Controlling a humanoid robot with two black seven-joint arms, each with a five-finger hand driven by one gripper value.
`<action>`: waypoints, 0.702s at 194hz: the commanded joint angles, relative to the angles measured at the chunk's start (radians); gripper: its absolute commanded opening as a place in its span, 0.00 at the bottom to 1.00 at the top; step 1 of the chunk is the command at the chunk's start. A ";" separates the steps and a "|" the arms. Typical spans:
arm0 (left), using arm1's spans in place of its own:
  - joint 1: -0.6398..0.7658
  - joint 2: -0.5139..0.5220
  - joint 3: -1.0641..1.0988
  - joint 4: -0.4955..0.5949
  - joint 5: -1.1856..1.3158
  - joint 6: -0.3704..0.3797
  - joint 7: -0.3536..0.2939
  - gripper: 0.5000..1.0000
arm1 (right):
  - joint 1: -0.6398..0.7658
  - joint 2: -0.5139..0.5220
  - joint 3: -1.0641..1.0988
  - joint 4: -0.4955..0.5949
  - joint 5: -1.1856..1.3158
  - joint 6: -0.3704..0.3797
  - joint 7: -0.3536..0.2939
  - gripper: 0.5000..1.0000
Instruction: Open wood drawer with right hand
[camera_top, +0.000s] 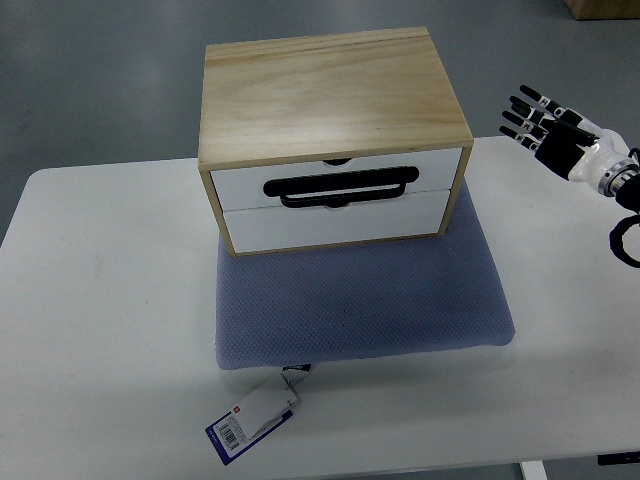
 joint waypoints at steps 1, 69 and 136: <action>0.000 0.000 -0.001 -0.001 0.000 0.000 0.000 1.00 | -0.001 -0.006 0.000 -0.004 -0.001 -0.017 0.001 0.88; 0.000 0.000 -0.001 0.000 0.000 0.000 0.000 1.00 | 0.002 -0.096 0.000 -0.004 -0.007 -0.003 0.004 0.88; 0.000 0.000 -0.001 0.000 0.000 0.000 0.000 1.00 | 0.011 -0.177 -0.082 0.088 -0.136 -0.019 0.151 0.88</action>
